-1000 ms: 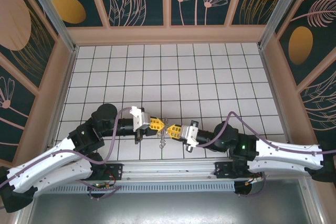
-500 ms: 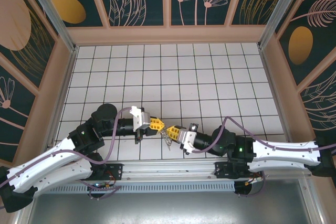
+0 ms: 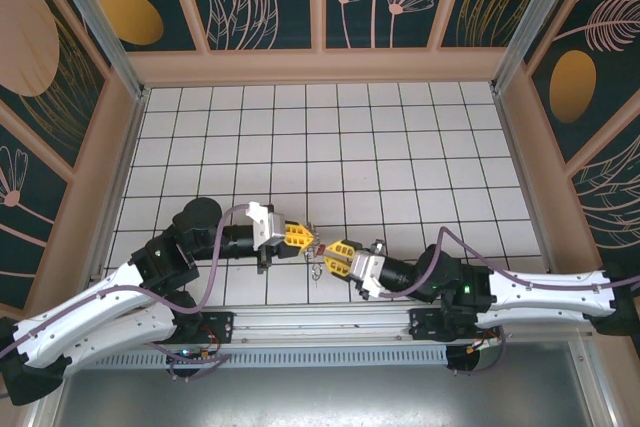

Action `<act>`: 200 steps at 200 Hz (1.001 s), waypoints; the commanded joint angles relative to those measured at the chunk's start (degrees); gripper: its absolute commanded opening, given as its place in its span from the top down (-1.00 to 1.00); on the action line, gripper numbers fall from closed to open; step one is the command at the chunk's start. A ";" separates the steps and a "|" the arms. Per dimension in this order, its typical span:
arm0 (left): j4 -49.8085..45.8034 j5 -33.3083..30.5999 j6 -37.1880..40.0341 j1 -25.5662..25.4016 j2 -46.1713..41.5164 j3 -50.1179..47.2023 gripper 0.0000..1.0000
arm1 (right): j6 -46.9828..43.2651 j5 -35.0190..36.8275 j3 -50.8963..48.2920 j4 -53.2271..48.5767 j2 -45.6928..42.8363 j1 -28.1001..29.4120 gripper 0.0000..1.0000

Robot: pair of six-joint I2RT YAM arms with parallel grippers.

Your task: Put the keys on the keyring

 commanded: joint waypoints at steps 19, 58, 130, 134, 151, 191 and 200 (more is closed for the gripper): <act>4.99 1.69 -0.41 -0.25 -1.99 -1.07 1.00 | 6.80 -1.07 -0.14 4.88 -3.47 -1.66 0.51; 6.89 4.55 -0.62 -0.25 -1.68 -1.46 1.00 | 16.51 -18.63 3.72 0.85 -2.81 -12.51 0.63; 7.17 4.73 -0.04 -0.26 -3.76 -2.05 1.00 | 23.99 -32.66 6.77 2.83 3.70 -15.57 0.47; 7.17 4.79 -0.01 -0.22 -3.83 -2.04 1.00 | 24.03 -32.50 6.96 2.45 4.02 -15.62 0.46; 6.82 4.90 0.19 -0.21 -4.05 -1.88 1.00 | 24.28 -31.24 7.37 1.32 4.88 -15.58 0.44; 6.02 4.84 0.82 -0.25 -4.61 -1.65 1.00 | 24.58 -29.24 7.28 1.23 5.68 -15.61 0.40; 6.02 4.88 0.78 -0.20 -4.66 -1.61 1.00 | 24.48 -29.10 7.28 1.46 5.85 -15.61 0.40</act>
